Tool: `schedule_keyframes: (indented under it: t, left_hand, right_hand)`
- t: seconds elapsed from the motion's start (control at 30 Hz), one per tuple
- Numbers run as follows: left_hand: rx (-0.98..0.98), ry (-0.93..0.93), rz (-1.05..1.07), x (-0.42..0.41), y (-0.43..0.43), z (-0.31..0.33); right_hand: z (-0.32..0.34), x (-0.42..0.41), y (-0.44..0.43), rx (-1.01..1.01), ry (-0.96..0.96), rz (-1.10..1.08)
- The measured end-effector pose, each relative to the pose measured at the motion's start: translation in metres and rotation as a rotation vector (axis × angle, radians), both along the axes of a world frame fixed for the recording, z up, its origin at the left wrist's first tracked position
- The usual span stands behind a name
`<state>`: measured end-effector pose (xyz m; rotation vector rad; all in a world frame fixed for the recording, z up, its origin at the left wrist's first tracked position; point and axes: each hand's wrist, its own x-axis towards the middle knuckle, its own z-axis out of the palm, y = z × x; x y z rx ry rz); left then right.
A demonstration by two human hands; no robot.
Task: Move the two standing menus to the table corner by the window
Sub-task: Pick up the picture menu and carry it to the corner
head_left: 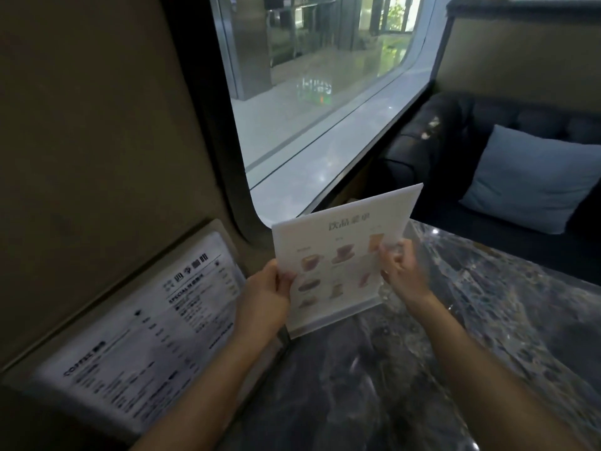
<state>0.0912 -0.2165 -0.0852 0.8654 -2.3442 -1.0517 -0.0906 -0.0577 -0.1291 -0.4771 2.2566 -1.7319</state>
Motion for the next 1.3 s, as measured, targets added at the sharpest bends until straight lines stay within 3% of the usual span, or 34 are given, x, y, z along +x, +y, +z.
schedule_keyframes:
  t: [0.27, 0.7, 1.07, 1.3]
  left_hand:
    - [-0.180, 0.236, -0.045, 0.002, -0.016, 0.072]
    - [-0.276, 0.272, 0.041, 0.008, -0.021, 0.075]
    - [-0.385, 0.274, 0.079, 0.016, -0.029, 0.075]
    - [-0.411, 0.261, 0.061, 0.017, -0.026, 0.075]
  right_hand:
    - [0.000, -0.005, -0.007, -0.068, -0.020, 0.037]
    - [0.021, -0.031, -0.055, -0.178, -0.037, 0.145]
    - [0.021, -0.038, -0.109, -0.179, -0.129, 0.355]
    - [0.013, -0.040, -0.124, -0.179, -0.148, 0.372]
